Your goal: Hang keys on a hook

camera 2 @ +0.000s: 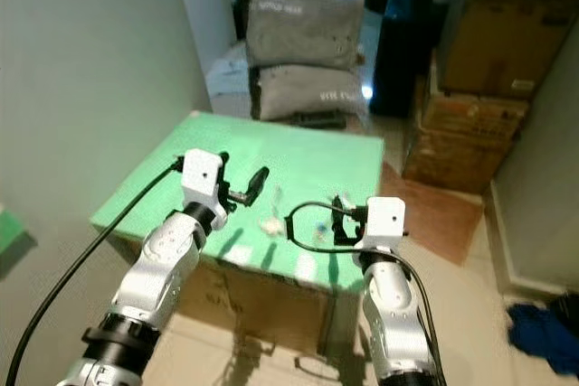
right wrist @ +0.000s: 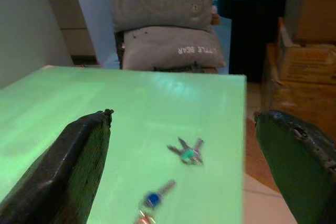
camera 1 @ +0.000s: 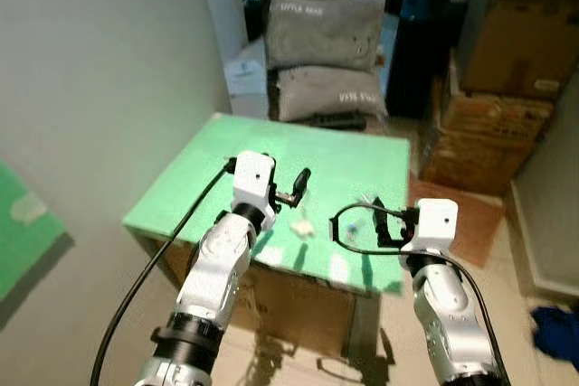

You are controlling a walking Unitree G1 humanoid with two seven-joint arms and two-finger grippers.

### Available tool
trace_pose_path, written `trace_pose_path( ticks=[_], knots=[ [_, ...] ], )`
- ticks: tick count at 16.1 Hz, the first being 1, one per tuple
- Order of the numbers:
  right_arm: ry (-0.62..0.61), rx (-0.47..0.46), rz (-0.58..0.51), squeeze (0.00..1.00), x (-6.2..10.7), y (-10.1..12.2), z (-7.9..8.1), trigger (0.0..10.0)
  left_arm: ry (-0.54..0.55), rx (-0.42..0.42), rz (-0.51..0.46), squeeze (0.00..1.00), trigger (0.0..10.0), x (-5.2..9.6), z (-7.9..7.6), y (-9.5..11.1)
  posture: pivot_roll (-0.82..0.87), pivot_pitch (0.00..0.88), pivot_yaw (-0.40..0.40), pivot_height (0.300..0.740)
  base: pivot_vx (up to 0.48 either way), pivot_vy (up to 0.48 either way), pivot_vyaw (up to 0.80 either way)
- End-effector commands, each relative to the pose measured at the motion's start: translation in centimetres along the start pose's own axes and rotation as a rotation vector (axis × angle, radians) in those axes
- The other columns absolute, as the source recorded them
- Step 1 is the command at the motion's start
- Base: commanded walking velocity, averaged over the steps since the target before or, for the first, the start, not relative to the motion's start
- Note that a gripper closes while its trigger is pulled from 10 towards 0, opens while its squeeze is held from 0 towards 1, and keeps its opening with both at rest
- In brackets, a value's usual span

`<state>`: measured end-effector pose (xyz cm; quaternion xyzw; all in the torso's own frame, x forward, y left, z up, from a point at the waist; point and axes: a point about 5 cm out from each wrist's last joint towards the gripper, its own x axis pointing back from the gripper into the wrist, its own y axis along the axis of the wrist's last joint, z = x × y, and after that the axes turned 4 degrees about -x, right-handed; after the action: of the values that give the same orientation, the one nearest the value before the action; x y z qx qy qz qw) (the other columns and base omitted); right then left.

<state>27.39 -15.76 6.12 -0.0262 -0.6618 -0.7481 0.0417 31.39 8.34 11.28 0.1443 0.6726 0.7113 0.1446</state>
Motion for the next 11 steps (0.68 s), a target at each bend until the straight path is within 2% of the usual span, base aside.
trace_pose_path(
  ticks=[1,3,4,5,7,9,10,11],
  knots=[
    [0.015,-0.01,-0.007,0.0,-0.1,0.2,0.7,10.0,0.026,-0.001,0.008,0.0,10.0,0.3,1.0,0.0,-0.09,0.0,0.072,0.74,0.435,0.0,0.0],
    [0.008,-0.007,0.0,0.0,0.1,0.0,0.3,10.0,0.02,-0.002,0.015,0.0,10.0,0.3,0.9,0.0,-0.09,0.0,0.073,0.74,0.431,0.0,0.0],
    [0.008,0.003,0.011,0.0,0.2,-0.1,0.2,10.0,0.034,0.071,0.029,0.0,10.0,0.2,1.1,-0.1,-0.1,0.0,0.074,0.74,0.0,0.0,0.0],
    [0.012,0.01,0.021,0.0,0.3,-0.2,0.2,10.0,0.042,0.071,0.042,0.0,10.0,0.0,1.2,-0.1,-0.1,0.0,0.073,0.74,0.0,0.0,0.0],
    [0.03,0.012,0.028,0.0,0.3,-0.4,0.4,10.0,0.056,0.01,0.115,0.0,10.0,-0.9,1.6,-0.4,-0.1,0.0,0.071,0.74,0.0,0.0,0.0],
    [0.042,0.012,0.035,0.0,0.5,-0.5,0.4,10.0,0.035,0.028,0.321,0.0,10.0,-1.7,1.1,-2.3,-0.1,0.0,0.064,0.74,0.0,0.0,0.0],
    [0.042,0.013,0.035,0.0,0.6,-0.5,0.4,10.0,0.031,0.025,0.363,0.0,10.0,-1.8,0.9,-2.8,-0.1,0.0,0.063,0.74,0.0,0.0,0.0],
    [0.045,0.016,0.036,0.0,0.8,-0.5,0.4,10.0,0.005,0.04,0.438,0.0,10.0,-1.9,-0.1,-3.9,-0.1,0.0,0.059,0.74,0.0,0.0,0.0]
  ],
)
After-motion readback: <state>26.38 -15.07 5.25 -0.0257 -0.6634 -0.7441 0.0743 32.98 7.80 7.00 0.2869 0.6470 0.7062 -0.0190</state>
